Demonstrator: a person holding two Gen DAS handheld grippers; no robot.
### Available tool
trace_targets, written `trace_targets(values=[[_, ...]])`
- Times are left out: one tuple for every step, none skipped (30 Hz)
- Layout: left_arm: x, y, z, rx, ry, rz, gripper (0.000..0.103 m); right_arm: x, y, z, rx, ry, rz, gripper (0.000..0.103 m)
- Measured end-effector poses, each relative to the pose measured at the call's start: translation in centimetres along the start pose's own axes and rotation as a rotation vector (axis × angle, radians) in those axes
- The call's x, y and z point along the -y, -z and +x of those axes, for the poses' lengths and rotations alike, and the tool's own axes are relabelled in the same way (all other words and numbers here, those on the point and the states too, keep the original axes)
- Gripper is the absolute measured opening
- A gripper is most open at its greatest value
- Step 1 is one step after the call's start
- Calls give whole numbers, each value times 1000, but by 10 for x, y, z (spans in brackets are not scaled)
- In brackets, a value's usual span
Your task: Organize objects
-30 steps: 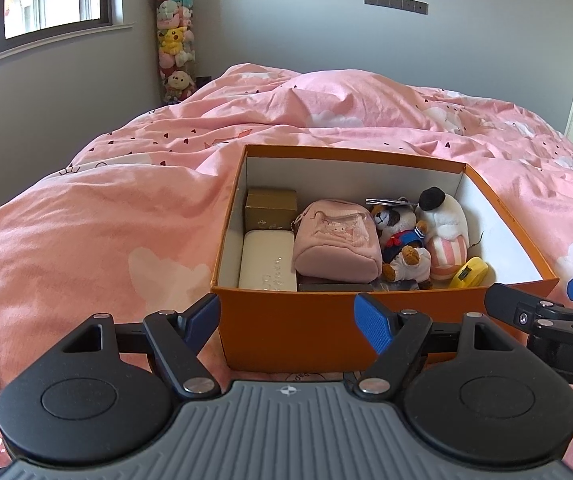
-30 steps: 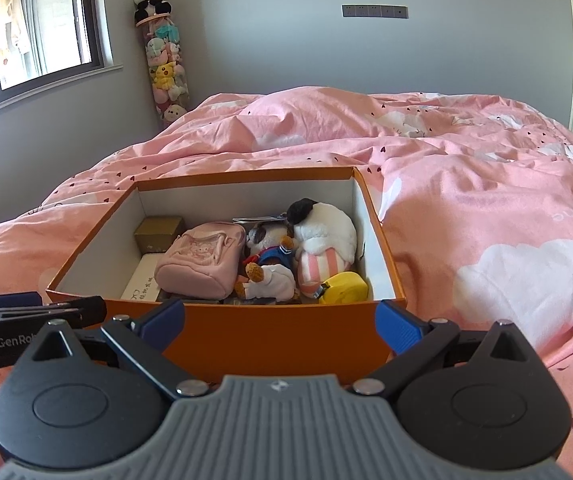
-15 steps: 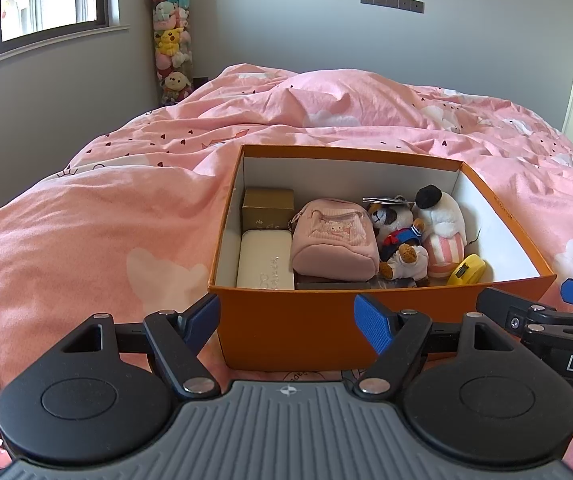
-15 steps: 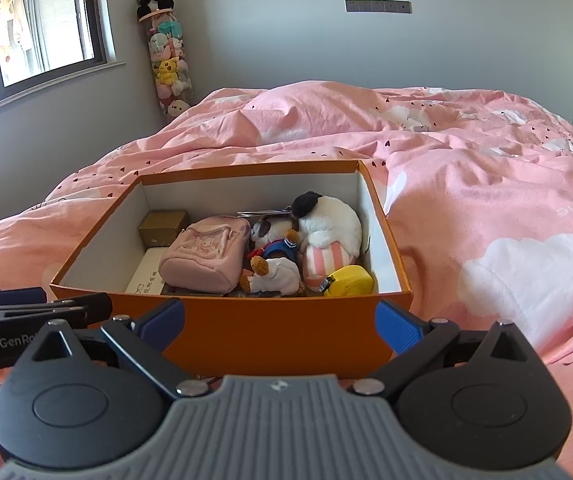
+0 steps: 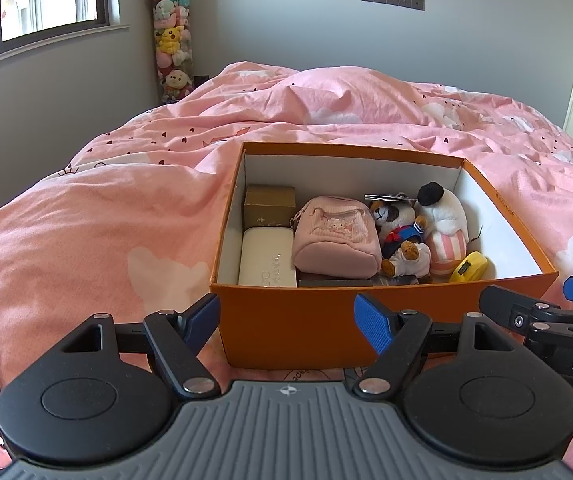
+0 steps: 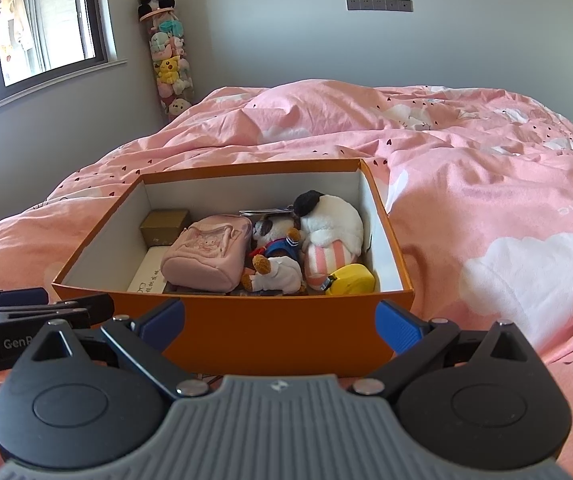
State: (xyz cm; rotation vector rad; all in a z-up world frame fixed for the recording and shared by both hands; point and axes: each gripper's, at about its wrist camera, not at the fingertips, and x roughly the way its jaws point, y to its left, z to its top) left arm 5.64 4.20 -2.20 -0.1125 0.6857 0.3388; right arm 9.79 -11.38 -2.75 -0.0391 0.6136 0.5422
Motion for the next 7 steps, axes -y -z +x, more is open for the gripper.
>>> trace_targets(values=[[0,0,0,0,0,1,89,0,0,0,0,0,0,101],[0,0,0,1,0,1,89,-1,0,0,0,0,-1,101],[0,0,0,1,0,1,89,-1,0,-1,0,-1,-2,101],[0,0,0,0,1,1,89,-1,0,-1,0,-2,-3,101],[0,0,0,1,1,1,89,-1,0,-1,-1,-2,-4,101],[0,0,0,1,0,1,89,-1,0,-1,-2,-2,-4,101],[0,0,0,1,0,1,89,-1,0,-1,-3,-3,-3,101]])
